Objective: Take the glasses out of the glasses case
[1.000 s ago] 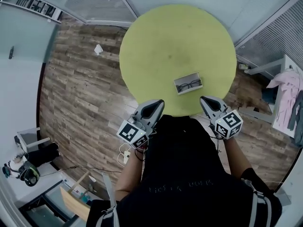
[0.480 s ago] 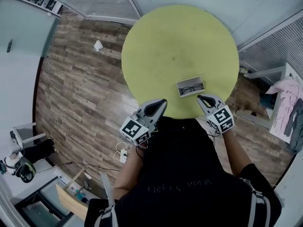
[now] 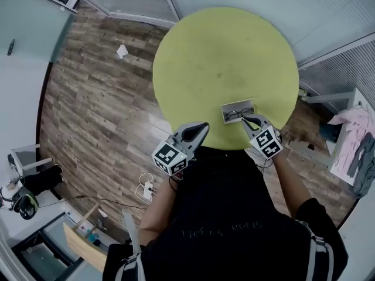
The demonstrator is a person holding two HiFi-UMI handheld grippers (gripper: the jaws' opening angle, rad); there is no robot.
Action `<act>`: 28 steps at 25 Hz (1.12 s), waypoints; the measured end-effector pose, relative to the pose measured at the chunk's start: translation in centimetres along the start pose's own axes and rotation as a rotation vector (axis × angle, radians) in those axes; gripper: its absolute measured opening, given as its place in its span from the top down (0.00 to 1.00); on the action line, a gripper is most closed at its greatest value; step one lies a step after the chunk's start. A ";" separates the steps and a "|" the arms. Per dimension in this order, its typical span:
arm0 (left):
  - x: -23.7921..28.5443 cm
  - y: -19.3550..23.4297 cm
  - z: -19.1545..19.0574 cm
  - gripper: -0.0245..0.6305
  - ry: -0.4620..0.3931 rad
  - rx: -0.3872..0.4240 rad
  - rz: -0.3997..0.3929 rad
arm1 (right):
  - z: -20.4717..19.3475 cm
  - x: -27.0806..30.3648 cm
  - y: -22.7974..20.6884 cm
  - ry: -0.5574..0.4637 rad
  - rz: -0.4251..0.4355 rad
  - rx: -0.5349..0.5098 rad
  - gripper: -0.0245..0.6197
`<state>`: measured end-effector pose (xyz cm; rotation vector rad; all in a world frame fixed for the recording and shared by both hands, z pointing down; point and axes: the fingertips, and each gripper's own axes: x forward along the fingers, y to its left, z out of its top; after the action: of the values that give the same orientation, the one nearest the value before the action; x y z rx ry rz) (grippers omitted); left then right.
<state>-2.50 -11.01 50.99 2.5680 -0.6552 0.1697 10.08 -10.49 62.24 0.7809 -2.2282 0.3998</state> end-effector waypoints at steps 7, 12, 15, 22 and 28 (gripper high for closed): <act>0.1 0.8 0.2 0.94 -0.004 -0.017 0.017 | -2.0 2.9 -0.5 0.128 0.041 -0.138 0.91; -0.5 1.0 0.1 0.94 -0.004 -0.031 0.029 | -3.1 4.5 -0.8 0.194 0.064 -0.209 0.91; -0.7 1.0 -0.3 0.95 -0.002 -0.039 0.035 | -4.1 5.3 -1.0 0.241 0.073 -0.264 0.91; -0.9 0.9 -0.5 0.94 -0.004 -0.046 0.044 | -6.4 6.9 -0.9 0.332 0.116 -0.377 0.91; -0.8 0.6 -1.2 0.94 0.012 -0.045 0.054 | -7.6 8.3 -0.9 0.384 0.148 -0.471 0.91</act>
<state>-3.53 -10.55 52.07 2.5058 -0.7166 0.1867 10.13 -10.87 73.50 0.2626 -1.9099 0.0735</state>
